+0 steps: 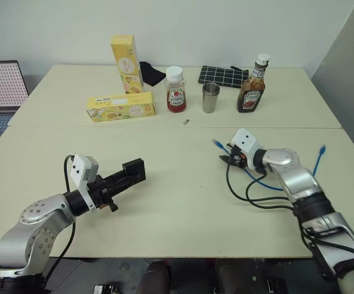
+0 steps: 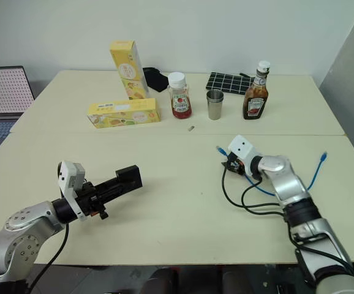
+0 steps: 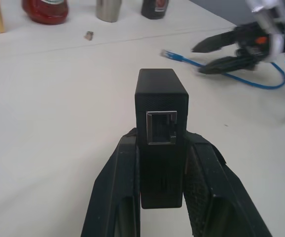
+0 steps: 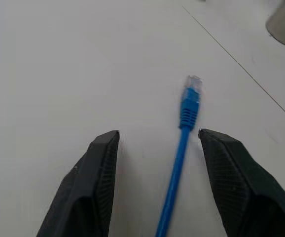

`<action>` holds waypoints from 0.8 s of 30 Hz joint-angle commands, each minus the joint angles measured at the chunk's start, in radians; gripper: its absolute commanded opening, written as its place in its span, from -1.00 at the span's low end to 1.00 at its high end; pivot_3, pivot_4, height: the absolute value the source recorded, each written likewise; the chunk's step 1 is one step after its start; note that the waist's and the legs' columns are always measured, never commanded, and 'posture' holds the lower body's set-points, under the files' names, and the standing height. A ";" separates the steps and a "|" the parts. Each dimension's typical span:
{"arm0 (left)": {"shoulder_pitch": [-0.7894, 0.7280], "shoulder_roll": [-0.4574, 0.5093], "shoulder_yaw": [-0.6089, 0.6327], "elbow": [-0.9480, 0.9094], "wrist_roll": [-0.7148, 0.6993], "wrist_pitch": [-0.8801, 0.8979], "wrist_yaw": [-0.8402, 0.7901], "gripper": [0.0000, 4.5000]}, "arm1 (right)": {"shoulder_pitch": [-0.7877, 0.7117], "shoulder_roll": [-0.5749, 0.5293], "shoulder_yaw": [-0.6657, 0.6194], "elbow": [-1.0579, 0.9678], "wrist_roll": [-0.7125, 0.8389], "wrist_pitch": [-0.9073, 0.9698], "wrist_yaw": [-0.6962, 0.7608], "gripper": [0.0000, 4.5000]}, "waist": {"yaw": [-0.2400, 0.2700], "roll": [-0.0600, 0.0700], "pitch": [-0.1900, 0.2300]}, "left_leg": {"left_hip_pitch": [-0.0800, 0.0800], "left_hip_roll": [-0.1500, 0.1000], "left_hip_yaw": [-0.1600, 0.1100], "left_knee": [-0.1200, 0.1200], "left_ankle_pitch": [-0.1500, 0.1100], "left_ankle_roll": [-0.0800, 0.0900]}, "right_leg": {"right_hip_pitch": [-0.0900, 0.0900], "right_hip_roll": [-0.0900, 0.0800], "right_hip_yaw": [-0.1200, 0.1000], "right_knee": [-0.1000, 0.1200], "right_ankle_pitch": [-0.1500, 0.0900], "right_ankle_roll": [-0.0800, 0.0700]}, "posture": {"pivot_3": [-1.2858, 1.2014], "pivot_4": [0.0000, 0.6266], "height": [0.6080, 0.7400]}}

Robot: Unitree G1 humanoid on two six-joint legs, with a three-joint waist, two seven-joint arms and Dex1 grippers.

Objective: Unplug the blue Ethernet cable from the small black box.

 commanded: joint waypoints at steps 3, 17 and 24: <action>-0.027 -0.074 0.020 0.129 0.178 -0.287 0.088 -0.65 | -0.016 0.031 -0.019 -0.277 0.168 0.174 0.075 0.15 | -0.001 0.000 0.000 | 0.001 0.000 -0.001 0.000 0.000 0.000 | 0.000 0.001 -0.001 0.000 0.000 0.000 | 0.03 -0.52 1.00; -0.276 -0.190 0.069 0.719 0.376 -0.731 0.374 -0.65 | -0.074 0.196 0.133 -0.290 0.140 0.205 0.016 0.15 | 0.007 -0.002 -0.002 | -0.002 -0.002 -0.006 0.001 0.000 0.000 | 0.000 -0.001 -0.003 0.000 0.001 0.002 | 0.03 -0.52 1.00; -0.238 -0.202 0.070 0.727 0.321 -0.699 0.328 -0.03 | -0.066 0.194 0.138 -0.298 0.130 0.200 0.014 0.17 | 0.004 -0.002 -0.002 | -0.002 -0.002 -0.007 0.001 0.000 0.000 | 0.000 -0.001 -0.004 0.000 0.001 0.001 | 0.03 -0.52 1.00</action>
